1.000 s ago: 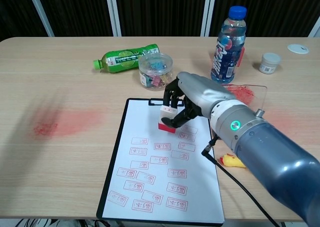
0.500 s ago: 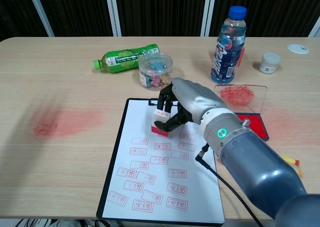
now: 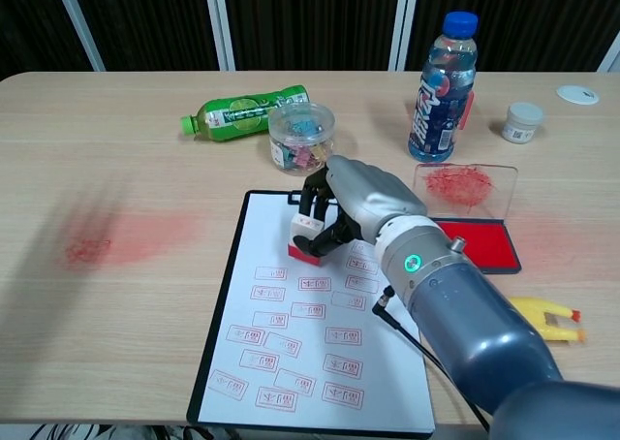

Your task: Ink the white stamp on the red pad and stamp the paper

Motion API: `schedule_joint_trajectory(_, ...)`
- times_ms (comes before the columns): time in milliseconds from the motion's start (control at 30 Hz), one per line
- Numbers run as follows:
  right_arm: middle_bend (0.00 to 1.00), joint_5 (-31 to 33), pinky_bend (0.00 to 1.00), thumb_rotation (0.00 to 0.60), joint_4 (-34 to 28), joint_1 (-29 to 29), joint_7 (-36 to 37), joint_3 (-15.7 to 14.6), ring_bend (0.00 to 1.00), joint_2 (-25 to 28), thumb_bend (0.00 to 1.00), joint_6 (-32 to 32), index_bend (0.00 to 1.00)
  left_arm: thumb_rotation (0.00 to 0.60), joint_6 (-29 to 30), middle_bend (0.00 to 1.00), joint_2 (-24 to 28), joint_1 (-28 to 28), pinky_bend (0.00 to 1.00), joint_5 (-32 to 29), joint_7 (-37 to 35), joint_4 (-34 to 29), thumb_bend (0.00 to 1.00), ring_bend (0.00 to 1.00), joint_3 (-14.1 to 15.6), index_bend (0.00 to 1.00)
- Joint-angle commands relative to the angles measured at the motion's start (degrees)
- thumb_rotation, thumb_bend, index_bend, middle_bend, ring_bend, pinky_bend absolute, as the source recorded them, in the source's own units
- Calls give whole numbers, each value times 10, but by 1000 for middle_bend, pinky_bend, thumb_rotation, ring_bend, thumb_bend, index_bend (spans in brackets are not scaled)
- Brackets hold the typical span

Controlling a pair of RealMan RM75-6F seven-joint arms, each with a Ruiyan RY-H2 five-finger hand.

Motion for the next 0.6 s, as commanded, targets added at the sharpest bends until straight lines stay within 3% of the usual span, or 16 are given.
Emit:
schedule_joint_trajectory(33, 715, 1, 893, 600, 5, 0, 1, 3, 769, -4, 1000, -3, 858, 600, 0, 0, 0, 0, 0, 0, 0, 0, 7, 0, 0, 0)
schedule_joint_trajectory(600, 714, -3, 893, 600, 26, -6, 4, 7, 769, -15, 1000, -4, 858, 600, 0, 0, 1, 0, 0, 1, -1, -1, 8, 0, 1, 0)
